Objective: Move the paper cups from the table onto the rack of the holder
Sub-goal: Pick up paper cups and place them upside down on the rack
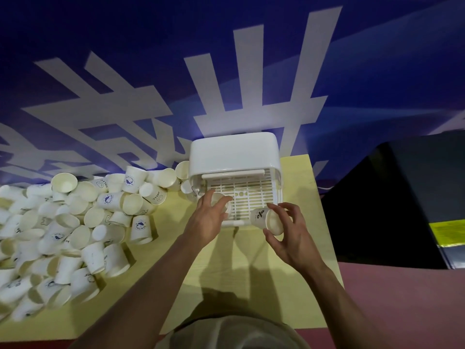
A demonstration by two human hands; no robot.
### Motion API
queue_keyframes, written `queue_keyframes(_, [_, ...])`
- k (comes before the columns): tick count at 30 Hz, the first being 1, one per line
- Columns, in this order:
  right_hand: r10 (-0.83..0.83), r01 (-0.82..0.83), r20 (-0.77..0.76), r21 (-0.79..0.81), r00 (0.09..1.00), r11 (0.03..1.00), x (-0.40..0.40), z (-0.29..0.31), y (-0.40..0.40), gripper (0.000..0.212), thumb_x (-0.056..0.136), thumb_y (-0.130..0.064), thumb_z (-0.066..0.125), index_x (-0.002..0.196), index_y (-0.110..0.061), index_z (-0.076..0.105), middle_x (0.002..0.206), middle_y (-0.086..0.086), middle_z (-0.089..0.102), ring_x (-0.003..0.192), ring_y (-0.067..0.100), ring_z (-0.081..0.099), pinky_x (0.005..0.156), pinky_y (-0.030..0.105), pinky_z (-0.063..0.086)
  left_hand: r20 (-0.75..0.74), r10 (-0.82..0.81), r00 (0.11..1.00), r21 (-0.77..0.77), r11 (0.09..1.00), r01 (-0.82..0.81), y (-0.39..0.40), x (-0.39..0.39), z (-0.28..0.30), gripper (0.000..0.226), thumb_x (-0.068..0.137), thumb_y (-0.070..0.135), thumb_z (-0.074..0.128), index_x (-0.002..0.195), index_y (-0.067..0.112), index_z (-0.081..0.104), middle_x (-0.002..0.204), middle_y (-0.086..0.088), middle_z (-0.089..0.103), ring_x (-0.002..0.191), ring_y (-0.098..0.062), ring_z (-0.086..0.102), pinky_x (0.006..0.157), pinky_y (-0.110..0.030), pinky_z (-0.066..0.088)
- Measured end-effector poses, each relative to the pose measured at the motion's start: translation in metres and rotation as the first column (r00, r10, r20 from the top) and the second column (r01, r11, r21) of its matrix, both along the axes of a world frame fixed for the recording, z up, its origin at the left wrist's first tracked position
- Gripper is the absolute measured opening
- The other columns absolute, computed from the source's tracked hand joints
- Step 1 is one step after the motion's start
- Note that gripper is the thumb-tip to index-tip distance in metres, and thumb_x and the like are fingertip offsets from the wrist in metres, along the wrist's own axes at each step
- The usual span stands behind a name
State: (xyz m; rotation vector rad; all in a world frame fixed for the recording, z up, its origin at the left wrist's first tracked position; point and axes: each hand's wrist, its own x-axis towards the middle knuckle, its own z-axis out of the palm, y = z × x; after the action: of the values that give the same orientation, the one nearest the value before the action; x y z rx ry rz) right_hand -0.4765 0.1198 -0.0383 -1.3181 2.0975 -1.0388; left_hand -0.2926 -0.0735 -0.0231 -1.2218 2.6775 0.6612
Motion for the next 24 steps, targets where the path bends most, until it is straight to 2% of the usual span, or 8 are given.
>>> queue_keyframes(4, [0.004,-0.004,-0.003,0.01,1.0,1.0,0.001,0.006,-0.005,0.062,0.091,-0.033,0.074,0.147,-0.032,0.046,0.143,0.001,0.038,0.124,0.019,0.052,0.092,0.035,0.058,-0.004,0.003,1.0,-0.022,1.0,-0.003,0.001,-0.004,-0.001,0.046,0.105,0.025,0.05,0.147,0.04,0.043,0.159,-0.012,0.018,0.146,-0.032,0.025,0.113,-0.042,0.041])
queue_keyframes(7, [0.02,-0.02,-0.004,0.005,1.0,1.0,0.003,0.011,-0.009,0.062,0.091,-0.031,0.074,0.147,-0.03,0.047,0.142,0.002,0.039,0.123,0.021,0.052,0.092,0.038,0.058,-0.047,-0.003,0.999,-0.079,0.997,-0.001,0.007,-0.001,0.002,0.046,0.102,0.025,0.054,0.145,0.039,0.047,0.158,-0.01,0.019,0.145,-0.035,0.021,0.111,-0.048,0.043])
queue_keyframes(10, [0.034,-0.034,-0.008,-0.006,0.999,0.999,0.006,0.017,-0.015,0.061,0.092,-0.031,0.073,0.147,-0.028,0.047,0.141,0.002,0.04,0.122,0.022,0.052,0.093,0.04,0.057,-0.073,-0.015,0.997,-0.115,0.993,0.007,0.012,0.004,0.005,0.051,0.098,0.025,0.059,0.146,0.04,0.047,0.159,-0.007,0.019,0.146,-0.035,0.02,0.112,-0.048,0.041])
queue_keyframes(14, [0.064,-0.065,-0.025,-0.039,0.998,0.997,0.014,0.028,-0.029,0.062,0.093,-0.032,0.071,0.149,-0.03,0.045,0.142,0.001,0.039,0.124,0.021,0.052,0.095,0.038,0.056,-0.145,-0.002,0.989,-0.148,0.989,-0.02,0.015,0.017,0.014,0.057,0.095,0.022,0.061,0.148,0.036,0.044,0.156,-0.005,0.025,0.142,-0.03,0.028,0.112,-0.042,0.041])
queue_keyframes(19, [0.161,-0.167,-0.093,-0.069,0.983,0.983,0.03,0.042,-0.06,0.062,0.096,-0.036,0.067,0.152,-0.028,0.041,0.15,-0.002,0.039,0.137,0.017,0.044,0.103,0.034,0.051,-0.214,0.101,0.972,-0.126,0.983,-0.13,0.017,0.047,0.019,0.058,0.097,0.026,0.061,0.151,0.031,0.038,0.154,-0.004,0.028,0.132,-0.025,0.037,0.098,-0.038,0.049])
queue_keyframes(21, [0.198,-0.209,-0.147,-0.061,0.969,0.976,0.037,0.049,-0.076,0.061,0.096,-0.036,0.066,0.152,-0.027,0.042,0.151,-0.003,0.039,0.137,0.016,0.042,0.104,0.032,0.049,-0.229,0.138,0.964,-0.109,0.98,-0.166,0.018,0.059,0.019,0.061,0.095,0.024,0.063,0.151,0.028,0.038,0.152,-0.004,0.03,0.131,-0.025,0.037,0.098,-0.039,0.05])
queue_keyframes(24, [0.251,-0.272,-0.211,-0.076,0.945,0.959,0.05,0.056,-0.095,0.059,0.095,-0.03,0.068,0.148,-0.02,0.046,0.147,0.005,0.044,0.134,0.023,0.046,0.104,0.038,0.05,-0.224,0.188,0.956,-0.081,0.974,-0.21,0.019,0.074,0.019,0.06,0.094,0.021,0.063,0.149,0.028,0.039,0.149,-0.004,0.03,0.129,-0.025,0.036,0.099,-0.042,0.05])
